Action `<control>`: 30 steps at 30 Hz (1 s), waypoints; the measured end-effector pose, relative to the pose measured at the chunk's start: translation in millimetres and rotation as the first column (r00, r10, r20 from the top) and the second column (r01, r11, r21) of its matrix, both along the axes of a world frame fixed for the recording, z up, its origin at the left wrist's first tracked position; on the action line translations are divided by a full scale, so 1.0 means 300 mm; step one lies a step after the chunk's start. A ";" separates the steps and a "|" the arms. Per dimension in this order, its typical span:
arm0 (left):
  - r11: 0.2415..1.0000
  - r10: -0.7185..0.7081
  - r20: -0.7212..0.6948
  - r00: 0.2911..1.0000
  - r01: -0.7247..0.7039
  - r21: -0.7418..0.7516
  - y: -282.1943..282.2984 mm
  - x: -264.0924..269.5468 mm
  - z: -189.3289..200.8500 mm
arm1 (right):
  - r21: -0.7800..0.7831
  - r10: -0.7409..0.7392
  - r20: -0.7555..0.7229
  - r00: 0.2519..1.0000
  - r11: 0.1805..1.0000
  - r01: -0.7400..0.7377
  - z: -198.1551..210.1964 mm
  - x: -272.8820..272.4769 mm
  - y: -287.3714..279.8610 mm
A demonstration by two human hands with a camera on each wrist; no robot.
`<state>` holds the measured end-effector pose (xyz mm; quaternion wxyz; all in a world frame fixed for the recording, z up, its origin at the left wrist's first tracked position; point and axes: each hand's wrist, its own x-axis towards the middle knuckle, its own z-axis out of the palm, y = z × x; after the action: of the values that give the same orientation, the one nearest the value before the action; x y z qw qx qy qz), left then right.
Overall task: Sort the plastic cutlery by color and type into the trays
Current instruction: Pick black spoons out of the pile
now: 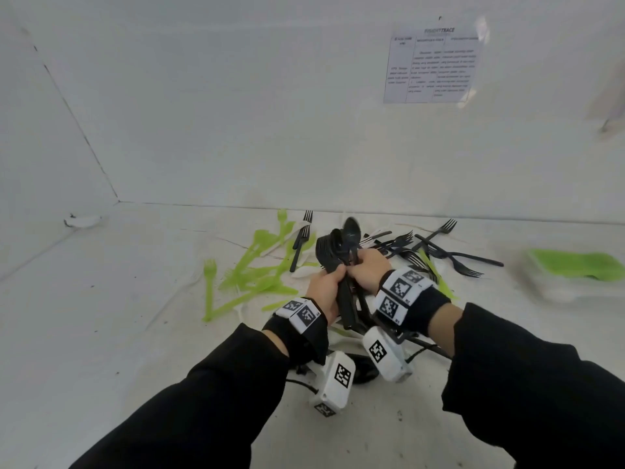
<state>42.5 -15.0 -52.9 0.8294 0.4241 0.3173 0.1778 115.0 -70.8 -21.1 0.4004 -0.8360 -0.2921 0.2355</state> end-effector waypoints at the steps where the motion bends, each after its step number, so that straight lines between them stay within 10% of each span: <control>1: 1.000 0.000 -0.006 1.000 0.000 0.007 -0.006 -0.008 -0.005 | -0.039 0.008 0.095 0.995 0.999 -0.004 -0.006 -0.007 -0.014; 8: 0.997 0.030 -0.050 0.998 -0.027 0.070 -0.026 -0.042 -0.023 | 0.083 -0.047 -0.121 0.992 0.995 0.057 -0.034 -0.019 -0.059; 13: 0.996 0.008 -0.049 0.999 -0.004 0.090 -0.051 -0.029 -0.004 | -0.035 0.039 0.087 0.995 0.999 -0.036 -0.023 -0.035 -0.086; 30: 0.998 -0.017 0.004 1.000 0.017 0.056 -0.152 0.006 0.005 | 0.068 -0.034 0.040 0.999 0.997 0.031 -0.028 -0.010 -0.222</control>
<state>44.3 -60.5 -51.6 0.8195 0.4492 0.3066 0.1805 112.0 -137.6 -29.6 0.4262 -0.8313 -0.2943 0.2017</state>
